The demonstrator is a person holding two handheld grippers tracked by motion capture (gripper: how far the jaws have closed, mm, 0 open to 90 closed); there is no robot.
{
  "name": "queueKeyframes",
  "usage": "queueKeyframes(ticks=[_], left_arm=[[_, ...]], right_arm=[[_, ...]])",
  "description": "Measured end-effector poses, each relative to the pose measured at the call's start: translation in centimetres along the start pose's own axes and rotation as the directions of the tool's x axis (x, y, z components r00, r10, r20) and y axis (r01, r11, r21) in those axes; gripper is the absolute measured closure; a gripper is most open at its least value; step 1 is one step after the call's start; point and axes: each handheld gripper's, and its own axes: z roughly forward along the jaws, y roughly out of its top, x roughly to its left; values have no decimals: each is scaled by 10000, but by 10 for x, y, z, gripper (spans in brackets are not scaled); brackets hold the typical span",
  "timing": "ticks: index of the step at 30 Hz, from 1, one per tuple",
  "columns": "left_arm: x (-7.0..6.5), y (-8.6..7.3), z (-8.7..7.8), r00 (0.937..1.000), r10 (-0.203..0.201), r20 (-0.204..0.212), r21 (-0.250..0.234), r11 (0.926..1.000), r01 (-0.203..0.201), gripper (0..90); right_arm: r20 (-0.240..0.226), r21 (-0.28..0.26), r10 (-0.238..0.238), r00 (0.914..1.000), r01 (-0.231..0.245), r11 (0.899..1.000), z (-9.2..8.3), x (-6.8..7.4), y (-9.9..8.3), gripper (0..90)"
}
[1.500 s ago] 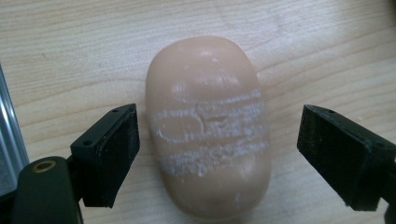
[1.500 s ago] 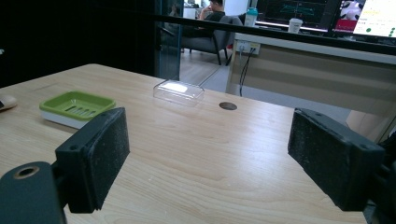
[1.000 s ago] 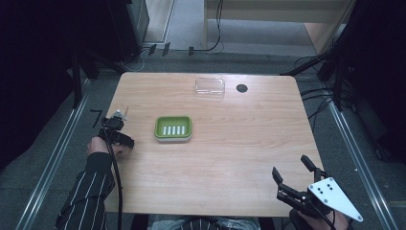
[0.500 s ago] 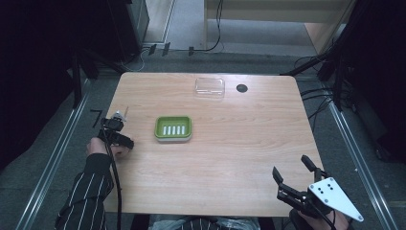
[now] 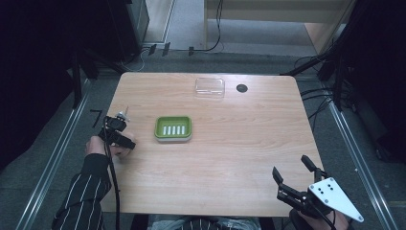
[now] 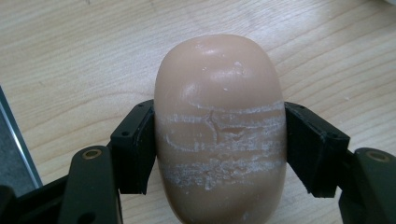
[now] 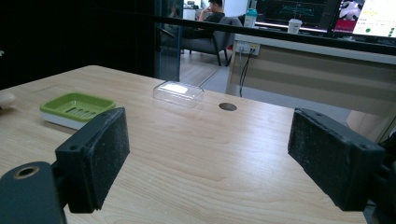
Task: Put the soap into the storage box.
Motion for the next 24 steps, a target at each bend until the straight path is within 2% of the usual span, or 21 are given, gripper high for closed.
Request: queueKeyframes(ticks=[10,24], left_arm=[[-4,2,-11,9981,598,164,-229,9980,-595,333],[-11,11,-19,9893,1436,263,-360,9891,-1426,333]], right_arm=[[10,-3,-33,10000,33,10000,0,0,0,132],[22,30,-5,10000,5,10000,0,0,0,133]])
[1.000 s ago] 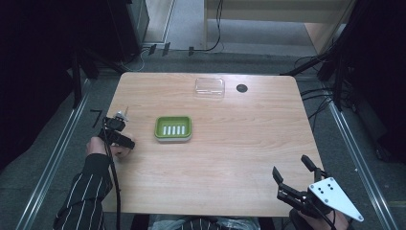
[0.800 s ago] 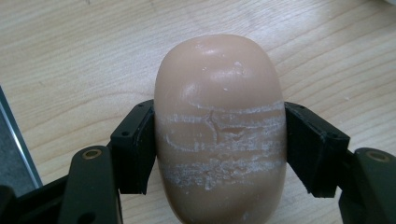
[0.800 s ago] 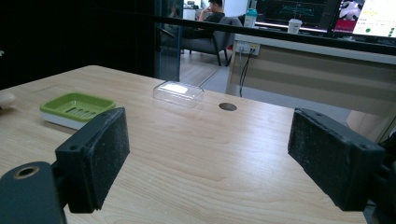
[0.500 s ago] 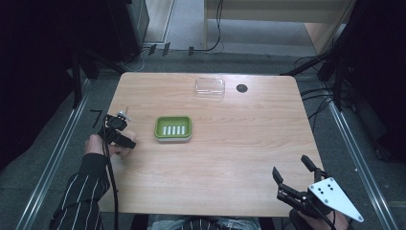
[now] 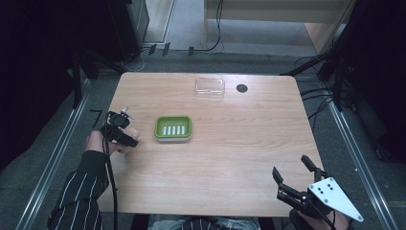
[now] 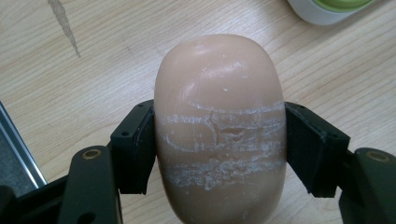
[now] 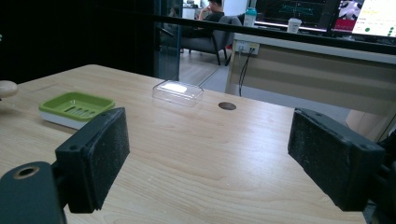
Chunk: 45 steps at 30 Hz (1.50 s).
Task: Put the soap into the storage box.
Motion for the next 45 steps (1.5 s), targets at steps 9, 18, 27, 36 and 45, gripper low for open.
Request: queueKeyframes(ticks=[9,18,27,36,45], left_arm=[[-5,11,-3,9988,481,100,-39,9988,-480,333],[-10,21,-7,9953,932,255,-285,9953,-925,334],[-16,31,-15,9879,1533,229,-522,9870,-1520,334],[-23,42,-16,9761,2168,169,-677,9742,-2152,334],[-27,53,-19,9635,2663,264,-1002,9597,-2625,334]], right_arm=[[24,16,-7,10000,7,10000,0,0,0,133],[-1,13,5,10000,-5,10000,-1,0,0,132],[23,-12,22,10000,-22,10000,-1,-1,-1,132],[27,-16,46,10000,-46,10000,-1,-1,-1,133],[41,11,31,10000,-31,10000,-1,-1,0,132]])
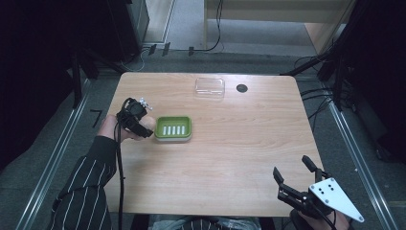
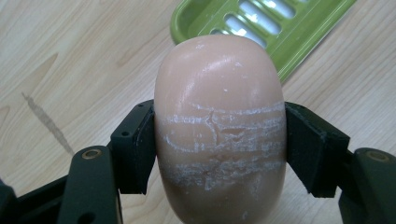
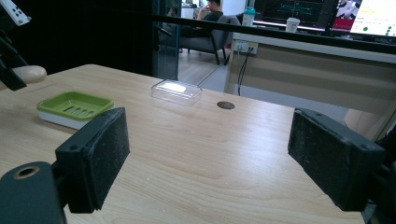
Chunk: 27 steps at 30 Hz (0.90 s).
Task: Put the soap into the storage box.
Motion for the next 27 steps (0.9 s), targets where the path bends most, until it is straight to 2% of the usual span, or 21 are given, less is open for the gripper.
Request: queueKeyframes(ticks=[6,12,17,27], left_arm=[[-4,10,1,9984,571,-4,-60,9984,-571,334],[-5,19,1,9961,880,-20,-279,9957,-880,334],[-7,23,2,9908,1352,9,-333,9903,-1351,334],[-8,31,6,9845,1755,-19,-383,9838,-1754,334]], right_arm=[[7,-4,-6,10000,6,10000,-1,-1,0,133],[87,16,9,10000,-9,10000,-2,-1,-1,132],[110,25,11,9999,-11,10000,-3,-1,-1,133],[203,49,30,9998,-31,10000,-5,-1,-1,133]])
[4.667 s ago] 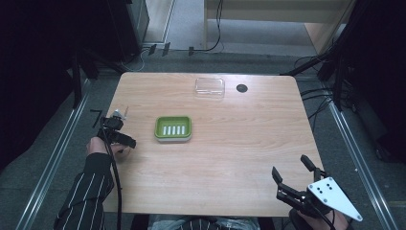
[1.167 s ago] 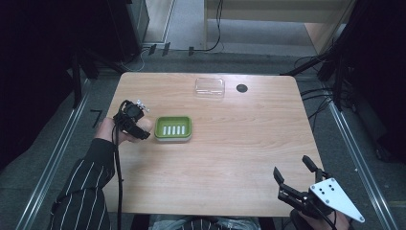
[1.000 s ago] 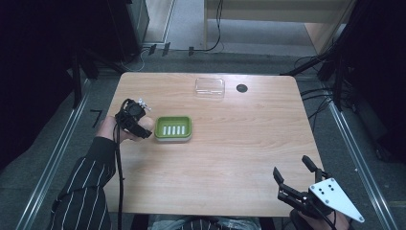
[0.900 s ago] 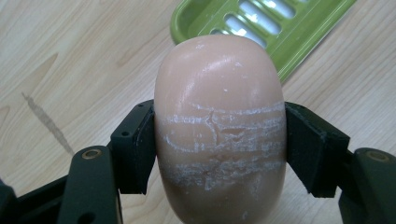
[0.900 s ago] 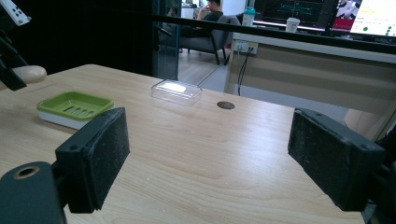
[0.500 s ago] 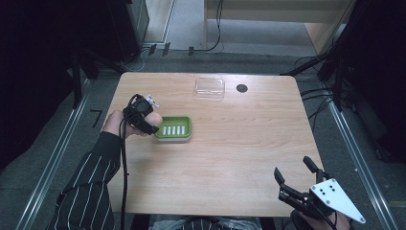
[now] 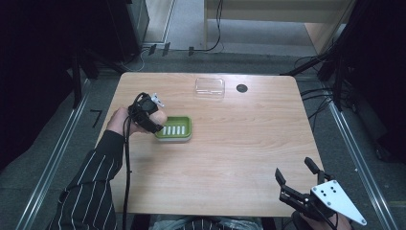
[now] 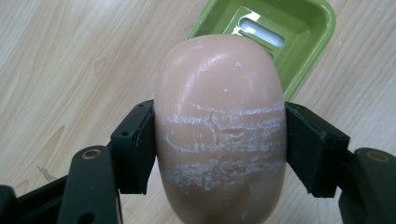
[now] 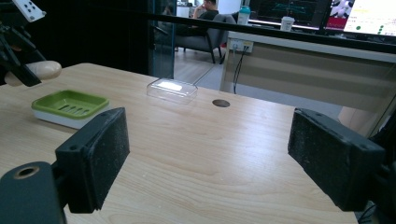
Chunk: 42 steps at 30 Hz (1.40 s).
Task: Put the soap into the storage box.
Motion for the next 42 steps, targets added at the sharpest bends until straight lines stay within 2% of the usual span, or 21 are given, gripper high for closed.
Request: queueKeyframes(ticks=[14,23,42], left_arm=[[-3,14,9,9982,592,60,-300,9978,-590,334],[-3,20,17,9944,1060,23,-413,9935,-1058,334],[-7,28,34,9891,1464,169,-533,9879,-1453,334]], right_arm=[[219,32,-2,9998,1,10000,-6,-3,-2,133],[306,46,29,9995,-31,10000,-8,-3,-2,133],[374,66,6,9993,-9,10000,-10,-4,-2,132]])
